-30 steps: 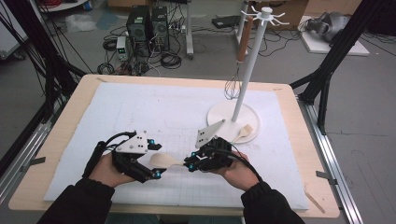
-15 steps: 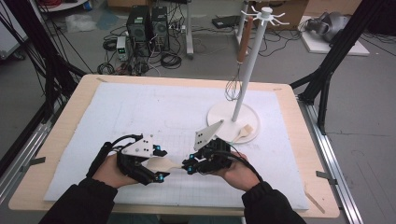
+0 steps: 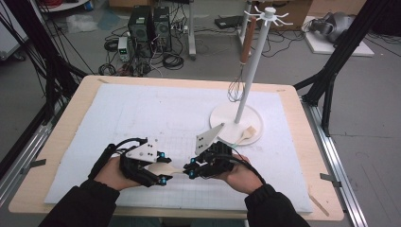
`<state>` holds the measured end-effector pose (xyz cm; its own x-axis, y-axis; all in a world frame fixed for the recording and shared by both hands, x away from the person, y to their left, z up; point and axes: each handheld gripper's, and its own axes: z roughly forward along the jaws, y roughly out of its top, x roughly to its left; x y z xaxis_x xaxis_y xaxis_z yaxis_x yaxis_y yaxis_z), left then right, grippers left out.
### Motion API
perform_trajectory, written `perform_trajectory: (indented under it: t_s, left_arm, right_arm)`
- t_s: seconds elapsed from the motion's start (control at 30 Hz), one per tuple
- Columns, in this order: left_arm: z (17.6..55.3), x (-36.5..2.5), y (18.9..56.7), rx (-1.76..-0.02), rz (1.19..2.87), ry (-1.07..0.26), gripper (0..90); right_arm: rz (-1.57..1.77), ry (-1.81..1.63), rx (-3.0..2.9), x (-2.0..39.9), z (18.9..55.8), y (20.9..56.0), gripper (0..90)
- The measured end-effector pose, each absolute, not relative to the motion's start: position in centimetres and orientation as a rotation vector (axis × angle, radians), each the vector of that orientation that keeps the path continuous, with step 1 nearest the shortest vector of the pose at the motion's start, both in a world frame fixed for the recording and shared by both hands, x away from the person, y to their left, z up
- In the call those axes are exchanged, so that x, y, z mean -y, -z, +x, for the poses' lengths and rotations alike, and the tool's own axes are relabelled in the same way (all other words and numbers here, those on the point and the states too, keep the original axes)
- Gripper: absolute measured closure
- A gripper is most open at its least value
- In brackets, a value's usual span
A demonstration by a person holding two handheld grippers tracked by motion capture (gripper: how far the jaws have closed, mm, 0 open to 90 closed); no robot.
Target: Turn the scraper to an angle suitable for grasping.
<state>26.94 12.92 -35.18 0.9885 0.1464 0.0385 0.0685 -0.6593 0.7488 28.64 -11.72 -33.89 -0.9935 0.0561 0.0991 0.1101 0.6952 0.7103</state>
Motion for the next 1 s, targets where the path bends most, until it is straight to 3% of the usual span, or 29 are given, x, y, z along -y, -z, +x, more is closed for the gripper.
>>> perform_trajectory:
  t_s: [0.67,1.0]
  left_arm:
    - [26.53,-12.85,35.53,-0.094,2.311,-0.121,53.6]
    - [26.73,-12.66,35.99,-0.115,2.315,-0.067,47.2]
  right_arm:
    - [-0.108,1.142,2.829,11.38,28.78,34.28,80.4]
    - [-0.07,1.132,2.849,11.29,28.57,34.23,80.7]
